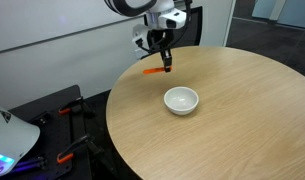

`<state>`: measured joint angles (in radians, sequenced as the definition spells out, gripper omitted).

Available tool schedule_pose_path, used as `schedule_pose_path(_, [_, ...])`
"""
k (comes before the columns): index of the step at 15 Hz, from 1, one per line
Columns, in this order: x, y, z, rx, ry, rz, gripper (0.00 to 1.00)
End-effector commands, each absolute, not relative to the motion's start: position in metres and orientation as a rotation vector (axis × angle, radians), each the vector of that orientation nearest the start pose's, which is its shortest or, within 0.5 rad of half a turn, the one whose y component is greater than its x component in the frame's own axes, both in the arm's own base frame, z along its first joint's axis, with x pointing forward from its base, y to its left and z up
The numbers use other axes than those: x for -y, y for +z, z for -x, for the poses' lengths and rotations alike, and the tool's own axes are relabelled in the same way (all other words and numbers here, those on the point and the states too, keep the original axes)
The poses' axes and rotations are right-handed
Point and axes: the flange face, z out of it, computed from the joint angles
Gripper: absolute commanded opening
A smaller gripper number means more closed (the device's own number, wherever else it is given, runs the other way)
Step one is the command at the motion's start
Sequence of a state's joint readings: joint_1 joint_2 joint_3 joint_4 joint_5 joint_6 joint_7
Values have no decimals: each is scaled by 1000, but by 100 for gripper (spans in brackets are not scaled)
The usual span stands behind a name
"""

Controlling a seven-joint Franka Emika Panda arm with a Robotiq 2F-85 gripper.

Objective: Move the orange marker to the right side of the table

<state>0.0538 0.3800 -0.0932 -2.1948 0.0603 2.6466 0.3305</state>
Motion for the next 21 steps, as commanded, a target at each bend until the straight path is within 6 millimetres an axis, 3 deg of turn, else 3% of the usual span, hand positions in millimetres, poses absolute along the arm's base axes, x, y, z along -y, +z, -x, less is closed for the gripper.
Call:
schedule_pose_path(1, [44,248,-518,-781,-101,3041,5])
schedule_pose_path(6, [89,265,-472,-929,-96,3010,5])
schedule_pose_path(12, [164,279,-425,-1001,-12,3003,5])
schedule_pose_path(13, [151,267,-441,-1009,-38,2999,5])
schedule_pose_path(14, [159,269,-437,-1026,-38,2993,21])
schedule_pose_path(17, [156,266,-438,-1016,-28,2997,21])
schedule_pose_path(18, [151,265,-440,-1004,-26,3001,5])
schedule_pose_path(21, [167,252,-447,-1131,-53,3003,5])
